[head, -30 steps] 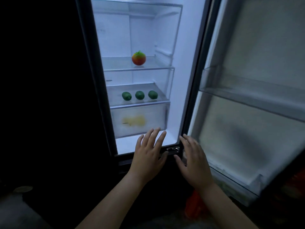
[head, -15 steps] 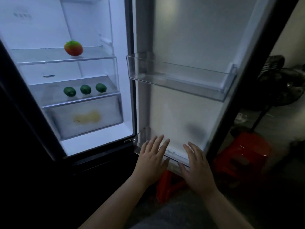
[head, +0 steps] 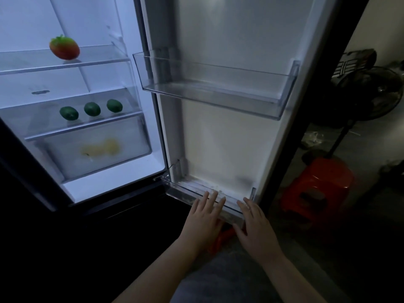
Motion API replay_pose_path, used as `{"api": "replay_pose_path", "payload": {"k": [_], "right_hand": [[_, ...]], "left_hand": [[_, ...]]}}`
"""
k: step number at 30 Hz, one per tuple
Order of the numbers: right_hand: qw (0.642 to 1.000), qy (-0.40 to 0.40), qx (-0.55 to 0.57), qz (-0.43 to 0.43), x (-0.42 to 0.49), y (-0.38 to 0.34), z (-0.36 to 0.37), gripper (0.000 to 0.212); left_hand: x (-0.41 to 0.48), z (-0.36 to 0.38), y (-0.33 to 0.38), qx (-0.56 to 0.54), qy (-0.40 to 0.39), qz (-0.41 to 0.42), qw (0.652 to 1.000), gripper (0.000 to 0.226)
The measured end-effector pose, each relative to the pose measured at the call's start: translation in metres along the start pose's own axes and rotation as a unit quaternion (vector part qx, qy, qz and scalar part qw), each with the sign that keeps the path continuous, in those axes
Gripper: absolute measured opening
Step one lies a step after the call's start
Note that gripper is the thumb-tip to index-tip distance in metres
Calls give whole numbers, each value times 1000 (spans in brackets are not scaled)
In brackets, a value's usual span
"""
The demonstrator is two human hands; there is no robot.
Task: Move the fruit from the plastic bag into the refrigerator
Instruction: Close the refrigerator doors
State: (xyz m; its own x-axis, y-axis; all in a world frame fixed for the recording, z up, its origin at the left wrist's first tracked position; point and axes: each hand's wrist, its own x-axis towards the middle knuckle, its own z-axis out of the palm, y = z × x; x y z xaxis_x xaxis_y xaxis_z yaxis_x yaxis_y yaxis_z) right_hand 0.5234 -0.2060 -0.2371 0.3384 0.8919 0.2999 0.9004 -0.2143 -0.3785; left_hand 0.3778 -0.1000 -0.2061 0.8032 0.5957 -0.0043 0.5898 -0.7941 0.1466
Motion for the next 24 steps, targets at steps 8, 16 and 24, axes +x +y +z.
{"api": "replay_pose_path", "payload": {"k": [8,16,24], "right_hand": [[1000,3,-18,3,-4,2,9,60],[1000,-2,-18,5,-17,-11,16,61],[999,1,-39,38,-41,-62,23,71]], "left_hand": [[-4,5,-3,-5,-13,-11,1000,78],[-23,2,-12,-19,-16,0,1000,114],[-50,1,-45,17,-37,11,999,64]]}}
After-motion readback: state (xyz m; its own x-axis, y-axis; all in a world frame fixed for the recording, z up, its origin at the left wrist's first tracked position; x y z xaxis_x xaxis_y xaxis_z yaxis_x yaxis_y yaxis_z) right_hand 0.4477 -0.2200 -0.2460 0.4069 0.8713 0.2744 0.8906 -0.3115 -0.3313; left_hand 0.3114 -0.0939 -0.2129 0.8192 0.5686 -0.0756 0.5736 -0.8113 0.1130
